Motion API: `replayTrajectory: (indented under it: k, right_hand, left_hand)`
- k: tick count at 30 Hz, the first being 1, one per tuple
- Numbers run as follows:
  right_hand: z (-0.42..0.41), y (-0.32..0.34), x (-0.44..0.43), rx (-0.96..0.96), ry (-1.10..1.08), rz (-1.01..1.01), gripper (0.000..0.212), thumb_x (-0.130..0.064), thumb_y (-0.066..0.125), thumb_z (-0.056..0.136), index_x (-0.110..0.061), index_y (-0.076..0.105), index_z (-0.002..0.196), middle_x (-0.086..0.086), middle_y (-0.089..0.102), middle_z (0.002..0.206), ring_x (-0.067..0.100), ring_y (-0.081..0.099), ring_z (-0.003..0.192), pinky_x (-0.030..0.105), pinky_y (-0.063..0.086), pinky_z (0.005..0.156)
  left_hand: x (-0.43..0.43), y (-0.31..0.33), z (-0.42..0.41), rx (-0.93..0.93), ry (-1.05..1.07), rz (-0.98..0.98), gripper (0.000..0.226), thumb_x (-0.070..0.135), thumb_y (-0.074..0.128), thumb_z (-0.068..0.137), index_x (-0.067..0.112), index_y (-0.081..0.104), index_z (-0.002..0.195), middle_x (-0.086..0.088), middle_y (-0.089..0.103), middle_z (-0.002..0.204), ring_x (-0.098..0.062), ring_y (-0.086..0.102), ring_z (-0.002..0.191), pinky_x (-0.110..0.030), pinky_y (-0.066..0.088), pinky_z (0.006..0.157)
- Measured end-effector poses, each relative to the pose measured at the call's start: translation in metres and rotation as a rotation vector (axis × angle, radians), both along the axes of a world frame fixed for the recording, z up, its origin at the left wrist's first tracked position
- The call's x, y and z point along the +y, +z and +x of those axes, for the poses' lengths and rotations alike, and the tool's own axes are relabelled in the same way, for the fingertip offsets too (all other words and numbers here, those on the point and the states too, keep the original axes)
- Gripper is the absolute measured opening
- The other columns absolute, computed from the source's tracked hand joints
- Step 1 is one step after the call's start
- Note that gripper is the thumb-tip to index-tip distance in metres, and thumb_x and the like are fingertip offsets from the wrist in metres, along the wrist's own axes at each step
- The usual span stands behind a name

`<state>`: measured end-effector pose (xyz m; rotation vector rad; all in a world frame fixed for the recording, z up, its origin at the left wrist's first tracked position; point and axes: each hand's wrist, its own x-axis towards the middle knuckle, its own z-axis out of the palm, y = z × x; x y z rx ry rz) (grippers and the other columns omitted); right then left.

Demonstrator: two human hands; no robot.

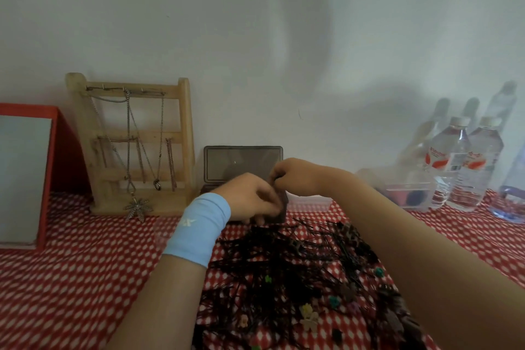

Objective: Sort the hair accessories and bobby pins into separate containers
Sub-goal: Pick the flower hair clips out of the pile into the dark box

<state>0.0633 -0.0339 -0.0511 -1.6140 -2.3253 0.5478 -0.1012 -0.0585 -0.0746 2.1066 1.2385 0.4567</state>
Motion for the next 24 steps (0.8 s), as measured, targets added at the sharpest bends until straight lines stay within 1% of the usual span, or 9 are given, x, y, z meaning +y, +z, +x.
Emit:
replayTrajectory:
  k: [3,6,9,13,15,17,19,22,24]
  right_hand:
    - [0.015,0.001,-0.011,-0.005,0.015,0.009,0.019,-0.013,0.063,0.093,-0.016,0.073,0.109,-0.009,0.066,0.096,0.007,0.06,0.088,0.015,0.044,0.07]
    - [0.028,-0.004,-0.019,0.008,0.033,0.025,0.019,-0.01,0.066,0.088,-0.026,0.074,0.097,-0.016,0.067,0.089,0.001,0.063,0.082,0.014,0.044,0.068]
    - [0.032,-0.01,-0.024,0.055,0.057,0.05,0.022,-0.009,0.068,0.086,-0.027,0.076,0.096,-0.016,0.07,0.094,-0.003,0.064,0.083,0.011,0.045,0.069]
    - [0.028,-0.014,-0.019,0.067,0.061,0.093,0.024,-0.012,0.071,0.088,-0.026,0.077,0.107,-0.017,0.07,0.095,-0.004,0.063,0.082,0.01,0.046,0.069]
    - [0.024,-0.015,-0.011,0.073,0.047,0.123,0.027,-0.008,0.07,0.088,-0.022,0.077,0.11,-0.011,0.072,0.101,0.002,0.064,0.088,0.017,0.051,0.078]
    - [0.016,-0.016,-0.004,0.073,0.037,0.158,0.028,-0.006,0.066,0.091,-0.022,0.076,0.112,-0.006,0.072,0.109,0.01,0.065,0.097,0.026,0.054,0.089]
    - [0.006,-0.019,0.002,0.059,0.048,0.182,0.029,-0.008,0.065,0.092,-0.022,0.075,0.116,-0.003,0.072,0.114,0.014,0.064,0.1,0.029,0.053,0.091]
    - [-0.003,-0.021,0.005,0.003,0.066,0.155,0.041,-0.003,0.062,0.088,-0.021,0.072,0.124,0.003,0.072,0.116,0.021,0.065,0.102,0.036,0.054,0.089]
    - [0.003,-0.02,0.005,0.043,0.046,0.148,0.049,0.004,0.056,0.088,-0.022,0.07,0.128,0.003,0.071,0.123,0.019,0.064,0.109,0.032,0.052,0.094]
  left_hand:
    - [-0.014,-0.011,0.028,0.212,-0.14,-0.04,0.026,0.024,0.073,0.085,0.03,0.075,0.11,0.003,0.075,0.101,-0.011,0.069,0.088,-0.023,0.054,0.075]
    - [-0.019,-0.024,0.043,0.325,-0.145,0.008,0.028,0.02,0.073,0.086,0.026,0.075,0.113,0.006,0.069,0.119,-0.015,0.063,0.107,-0.024,0.048,0.096]
    - [-0.022,-0.024,0.041,0.297,-0.115,0.052,0.022,0.02,0.073,0.085,0.025,0.077,0.106,0.01,0.072,0.111,-0.012,0.065,0.102,-0.024,0.048,0.096]
    - [-0.019,-0.007,0.023,0.167,-0.059,0.081,0.015,0.024,0.072,0.085,0.027,0.077,0.099,0.018,0.073,0.077,-0.007,0.069,0.067,-0.014,0.047,0.069]
    - [-0.011,0.002,0.009,0.081,0.043,0.119,0.014,0.025,0.073,0.085,0.024,0.074,0.098,0.008,0.075,0.077,-0.01,0.069,0.059,-0.019,0.047,0.062]
    - [-0.002,0.009,-0.004,0.071,0.2,0.213,0.016,0.029,0.072,0.085,0.023,0.07,0.099,0.004,0.073,0.082,-0.014,0.068,0.065,-0.025,0.048,0.064]
    - [0.008,0.01,-0.011,0.137,0.316,0.311,0.016,0.032,0.071,0.086,0.023,0.07,0.099,0.005,0.07,0.09,-0.015,0.065,0.081,-0.03,0.051,0.076]
    - [0.019,0.005,-0.013,0.242,0.353,0.344,0.017,0.034,0.07,0.085,0.029,0.066,0.102,0.006,0.069,0.102,-0.017,0.062,0.093,-0.035,0.051,0.085]
    - [0.025,0.001,-0.013,0.212,0.355,0.352,0.021,0.03,0.071,0.085,0.03,0.065,0.105,0.007,0.068,0.107,-0.016,0.062,0.097,-0.032,0.049,0.086]
